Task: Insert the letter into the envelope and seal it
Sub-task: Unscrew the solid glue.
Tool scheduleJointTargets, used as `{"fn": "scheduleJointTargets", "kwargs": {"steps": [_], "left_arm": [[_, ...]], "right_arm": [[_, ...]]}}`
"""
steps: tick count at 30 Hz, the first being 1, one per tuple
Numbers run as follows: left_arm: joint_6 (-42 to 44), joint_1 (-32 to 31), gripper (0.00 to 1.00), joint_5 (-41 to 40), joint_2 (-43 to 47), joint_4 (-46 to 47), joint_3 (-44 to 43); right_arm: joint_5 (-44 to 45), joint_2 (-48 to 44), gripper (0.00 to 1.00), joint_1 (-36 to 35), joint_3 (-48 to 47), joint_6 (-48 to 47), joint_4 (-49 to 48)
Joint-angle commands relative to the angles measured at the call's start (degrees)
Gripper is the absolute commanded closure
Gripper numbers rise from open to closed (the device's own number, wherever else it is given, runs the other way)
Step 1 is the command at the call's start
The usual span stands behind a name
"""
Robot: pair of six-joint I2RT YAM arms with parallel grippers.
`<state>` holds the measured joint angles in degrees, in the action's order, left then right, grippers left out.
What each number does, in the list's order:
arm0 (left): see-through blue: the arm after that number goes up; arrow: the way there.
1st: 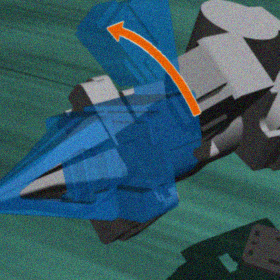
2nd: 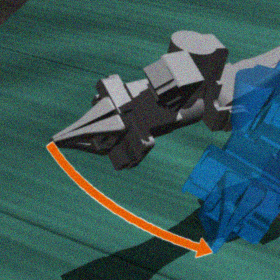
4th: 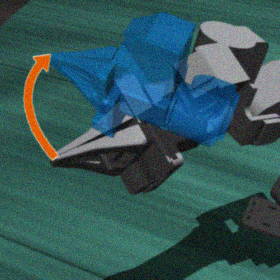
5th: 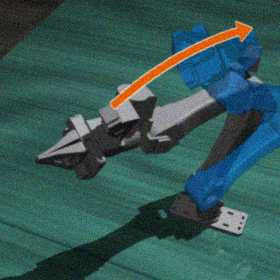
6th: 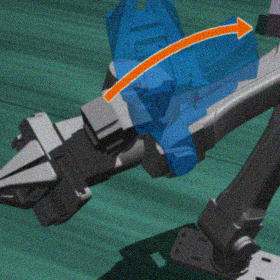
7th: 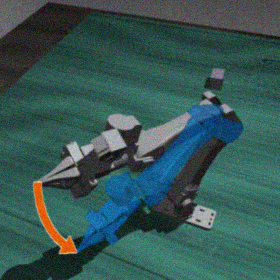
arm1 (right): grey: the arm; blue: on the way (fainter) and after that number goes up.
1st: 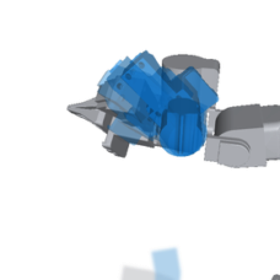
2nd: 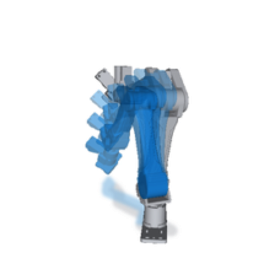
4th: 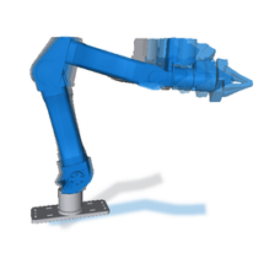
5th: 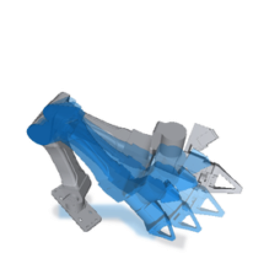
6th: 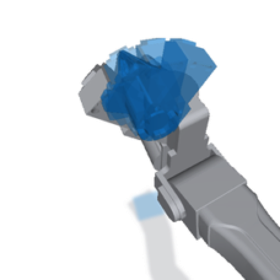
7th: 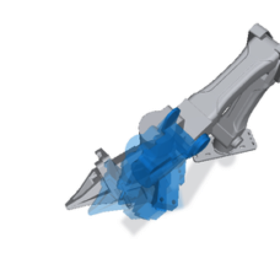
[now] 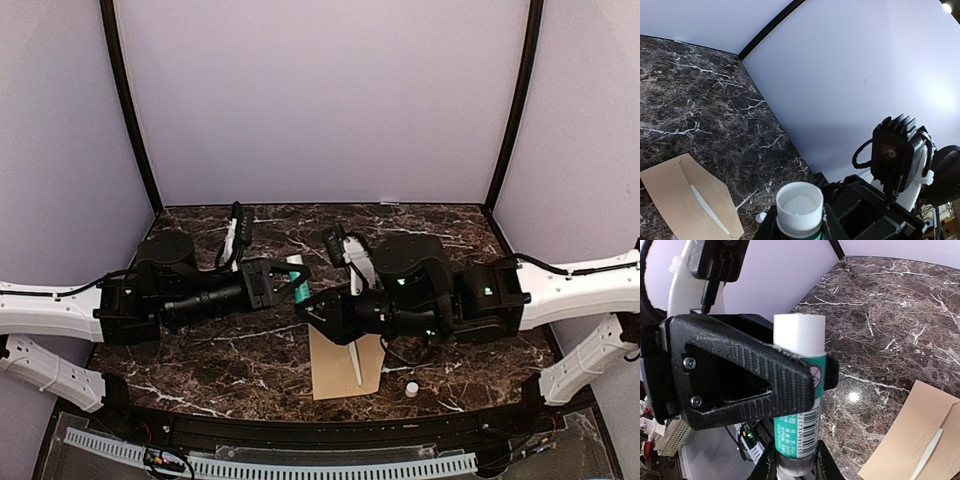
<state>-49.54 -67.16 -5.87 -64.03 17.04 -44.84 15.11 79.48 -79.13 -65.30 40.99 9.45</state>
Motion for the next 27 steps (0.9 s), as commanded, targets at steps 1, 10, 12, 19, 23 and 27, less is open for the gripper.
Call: {"fn": "scheduleJointTargets", "kwargs": {"steps": [1,10,12,19,23,27], "left_arm": [[0.41,-0.24,1.0,5.37,2.9,5.24,1.31],[2.79,-0.08,1.0,17.24,3.75,18.05,4.98],[2.74,-0.08,1.0,17.93,3.99,19.05,5.33],[-1.9,0.01,1.0,-1.59,6.1,-0.91,1.87],[-3.67,0.01,1.0,-9.58,5.73,-13.55,-1.56],[-4.56,0.01,1.0,-10.51,4.88,-16.64,-2.62]], "right_arm": [[-0.54,-6.21,0.79,0.63,4.59,0.65,-7.47],[-16.52,-13.9,0.86,2.21,15.43,2.45,-28.25],[-17.0,-14.38,0.85,2.39,15.81,2.87,-28.97],[-6.08,-11.47,0.59,1.34,9.81,1.96,-12.4],[0.97,-6.04,0.46,-0.76,4.01,0.78,-1.84],[3.78,-0.36,0.43,-2.49,-0.75,-0.63,2.04]]}}
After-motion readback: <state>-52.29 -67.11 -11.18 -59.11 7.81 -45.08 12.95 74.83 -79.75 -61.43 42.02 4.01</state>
